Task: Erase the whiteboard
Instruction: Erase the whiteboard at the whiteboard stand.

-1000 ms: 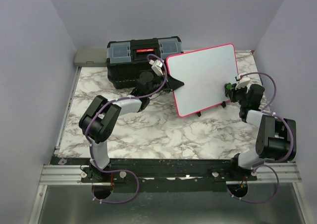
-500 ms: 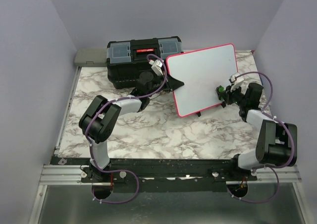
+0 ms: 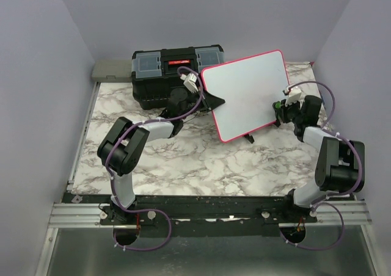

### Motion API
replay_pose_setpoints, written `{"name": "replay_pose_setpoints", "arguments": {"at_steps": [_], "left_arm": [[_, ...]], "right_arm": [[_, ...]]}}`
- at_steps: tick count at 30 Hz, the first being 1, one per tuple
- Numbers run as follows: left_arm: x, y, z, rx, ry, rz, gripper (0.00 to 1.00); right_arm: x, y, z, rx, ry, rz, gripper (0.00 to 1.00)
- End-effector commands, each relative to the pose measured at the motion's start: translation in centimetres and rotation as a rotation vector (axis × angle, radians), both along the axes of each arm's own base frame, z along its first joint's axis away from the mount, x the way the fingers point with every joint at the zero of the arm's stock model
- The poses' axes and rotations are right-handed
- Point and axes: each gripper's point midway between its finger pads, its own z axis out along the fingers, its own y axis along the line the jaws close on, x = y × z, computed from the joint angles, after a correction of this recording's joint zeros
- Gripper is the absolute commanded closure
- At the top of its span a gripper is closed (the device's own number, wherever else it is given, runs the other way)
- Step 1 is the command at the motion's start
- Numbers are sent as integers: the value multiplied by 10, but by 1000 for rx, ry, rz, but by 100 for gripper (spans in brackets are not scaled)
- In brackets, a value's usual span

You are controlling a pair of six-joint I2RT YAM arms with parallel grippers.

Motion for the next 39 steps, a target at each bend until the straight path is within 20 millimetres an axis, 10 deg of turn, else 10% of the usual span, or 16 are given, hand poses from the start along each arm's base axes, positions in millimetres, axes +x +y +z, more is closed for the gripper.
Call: {"name": "replay_pose_setpoints", "arguments": {"at_steps": [1,11,32,39], "left_arm": [[-11,0,79,-206,-137,-50,100],[-11,-1,74,-203,-124,-62,100],[-10,-5,67,-210,-115,-67,100],[-14,-6,67,-211,-137,-86,100]], "right_arm": [[11,-25,-10,-48,36,-117,99],[29,-35,-11,-76,23,-148,99],[-45,135,12,101,146,412,99],[-36,138,21,205,185,319,99]]}}
